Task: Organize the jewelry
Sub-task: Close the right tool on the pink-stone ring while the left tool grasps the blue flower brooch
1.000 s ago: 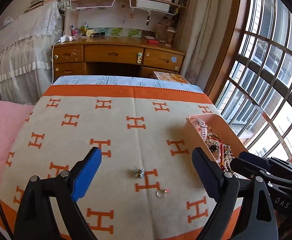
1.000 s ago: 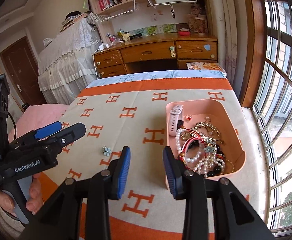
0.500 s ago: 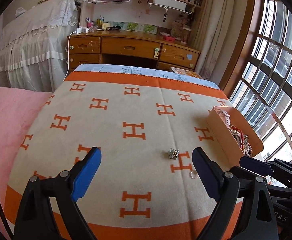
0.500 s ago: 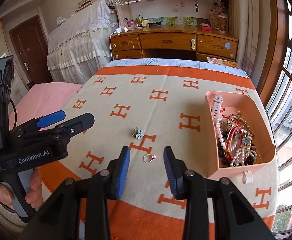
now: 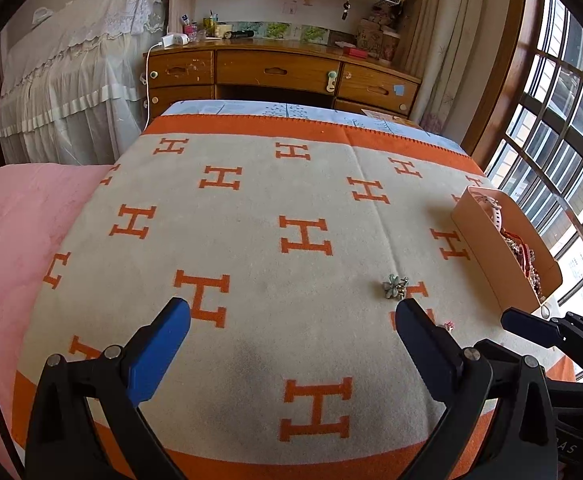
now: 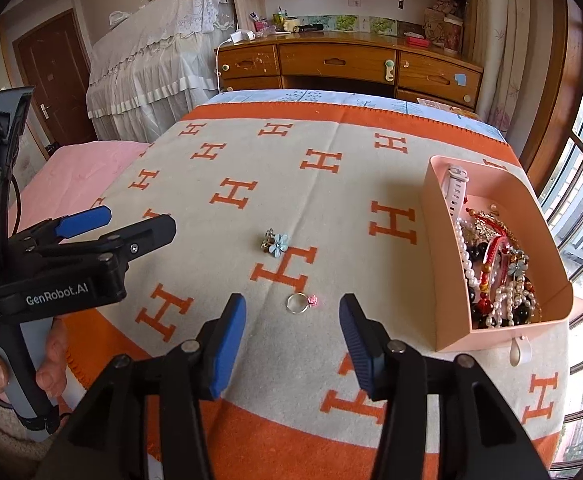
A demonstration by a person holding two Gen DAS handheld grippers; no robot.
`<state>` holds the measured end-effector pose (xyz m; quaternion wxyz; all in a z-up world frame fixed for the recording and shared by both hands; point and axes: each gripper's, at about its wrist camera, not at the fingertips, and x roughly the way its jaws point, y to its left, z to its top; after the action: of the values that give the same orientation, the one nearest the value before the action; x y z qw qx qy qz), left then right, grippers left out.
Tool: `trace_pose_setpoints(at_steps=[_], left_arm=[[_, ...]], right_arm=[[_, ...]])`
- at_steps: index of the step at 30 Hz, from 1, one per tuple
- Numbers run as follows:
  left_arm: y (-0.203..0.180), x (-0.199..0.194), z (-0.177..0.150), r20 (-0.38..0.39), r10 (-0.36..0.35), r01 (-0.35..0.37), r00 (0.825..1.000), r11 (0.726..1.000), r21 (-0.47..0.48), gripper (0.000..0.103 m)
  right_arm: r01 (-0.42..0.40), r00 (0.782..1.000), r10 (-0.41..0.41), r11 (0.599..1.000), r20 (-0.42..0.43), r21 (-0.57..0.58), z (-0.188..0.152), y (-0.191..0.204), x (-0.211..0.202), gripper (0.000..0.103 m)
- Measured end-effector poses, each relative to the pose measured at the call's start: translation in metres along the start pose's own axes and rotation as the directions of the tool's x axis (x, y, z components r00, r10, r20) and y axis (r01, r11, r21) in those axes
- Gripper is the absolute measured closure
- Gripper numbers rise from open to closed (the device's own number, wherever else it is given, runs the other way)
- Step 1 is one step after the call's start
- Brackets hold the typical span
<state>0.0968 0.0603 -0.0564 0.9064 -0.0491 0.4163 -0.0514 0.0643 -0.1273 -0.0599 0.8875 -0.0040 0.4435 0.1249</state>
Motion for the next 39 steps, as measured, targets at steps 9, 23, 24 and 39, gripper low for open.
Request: trace_pose_setpoints(at_steps=[9, 23, 24, 39], left_arm=[[-0.001, 0.017, -0.005, -0.02, -0.001, 0.002, 1.0, 0.999, 0.043, 0.002], [-0.044, 0.042, -0.014, -0.05, -0.044, 0.055, 0.998, 0.97, 0.237, 0.002], [-0.045, 0.044, -0.013, -0.055, -0.047, 0.059, 0.997, 0.969, 0.238, 0.002], [-0.048, 0.054, 0.009, -0.07, -0.155, 0.164, 0.986, 0.973, 0.162, 0.002]], right_arm=[[0.012, 1.0, -0.012, 0.999, -0.005, -0.031, -0.006, -0.004, 0.013, 0.054], [-0.004, 1.0, 0.007, 0.991, 0.023, -0.133, -0.013, -0.011, 0.045, 0.076], [-0.003, 1.0, 0.008, 0.989, 0.028, -0.147, -0.013, -0.01, 0.045, 0.083], [-0.033, 0.999, 0.035, 0.984, 0.007, -0.173, -0.013, -0.009, 0.042, 0.103]])
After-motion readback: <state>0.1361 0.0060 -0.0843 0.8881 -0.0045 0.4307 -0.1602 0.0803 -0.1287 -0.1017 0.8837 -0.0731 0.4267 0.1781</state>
